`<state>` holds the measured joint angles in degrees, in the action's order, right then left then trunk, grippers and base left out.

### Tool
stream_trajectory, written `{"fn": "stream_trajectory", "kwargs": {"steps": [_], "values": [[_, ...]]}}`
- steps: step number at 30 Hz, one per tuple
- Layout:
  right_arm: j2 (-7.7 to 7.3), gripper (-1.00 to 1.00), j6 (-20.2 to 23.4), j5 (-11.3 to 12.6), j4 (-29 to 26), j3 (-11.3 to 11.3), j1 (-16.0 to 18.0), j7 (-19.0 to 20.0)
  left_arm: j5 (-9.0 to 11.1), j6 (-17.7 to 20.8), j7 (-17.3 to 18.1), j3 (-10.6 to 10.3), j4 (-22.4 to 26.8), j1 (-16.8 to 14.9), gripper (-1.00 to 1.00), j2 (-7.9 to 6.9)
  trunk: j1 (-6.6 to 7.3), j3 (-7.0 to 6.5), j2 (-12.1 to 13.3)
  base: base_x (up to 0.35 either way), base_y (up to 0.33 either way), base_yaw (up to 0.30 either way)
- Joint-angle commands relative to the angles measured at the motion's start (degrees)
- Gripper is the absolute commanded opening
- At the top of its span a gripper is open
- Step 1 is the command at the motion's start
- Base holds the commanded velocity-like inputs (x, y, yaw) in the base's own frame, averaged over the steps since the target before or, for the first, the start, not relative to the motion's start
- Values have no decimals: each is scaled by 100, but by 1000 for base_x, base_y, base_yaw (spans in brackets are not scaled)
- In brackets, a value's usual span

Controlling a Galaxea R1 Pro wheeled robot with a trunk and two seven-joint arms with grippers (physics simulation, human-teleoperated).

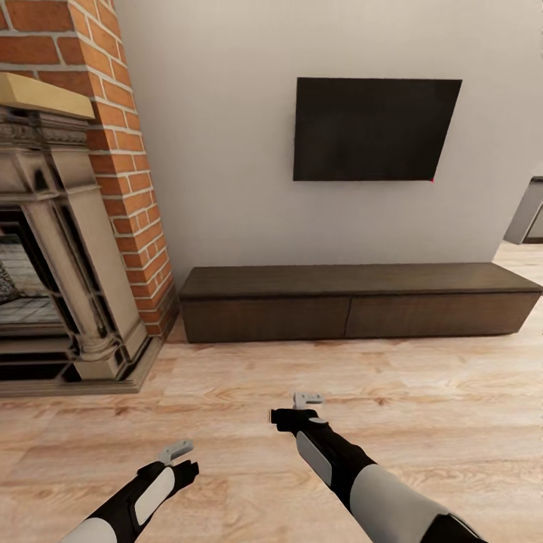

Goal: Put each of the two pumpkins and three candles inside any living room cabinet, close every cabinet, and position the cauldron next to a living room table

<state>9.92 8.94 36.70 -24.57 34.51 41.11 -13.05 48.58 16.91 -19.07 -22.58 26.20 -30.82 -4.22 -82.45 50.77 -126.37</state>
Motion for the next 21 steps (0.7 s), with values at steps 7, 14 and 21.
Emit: {"fn": "stream_trajectory", "kwargs": {"steps": [7, 14, 21], "values": [[-14, 100, -26, 48, -13, 47, -7, -54, 54, 14, -50, -39, 16, -3, 100, -8, 0, 6, -2, 101, -295, 0], [-18, 100, -55, 70, -12, 40, -7, -66, 55, 14, -45, -24, 16, -3, 100, -13, 0, 6, -2, 101, -280, 0], [-14, 100, -90, 126, 0, 38, -7, -95, 44, 14, -42, -17, 16, -3, 100, -22, 0, 6, -2, 138, -233, 0]]}}
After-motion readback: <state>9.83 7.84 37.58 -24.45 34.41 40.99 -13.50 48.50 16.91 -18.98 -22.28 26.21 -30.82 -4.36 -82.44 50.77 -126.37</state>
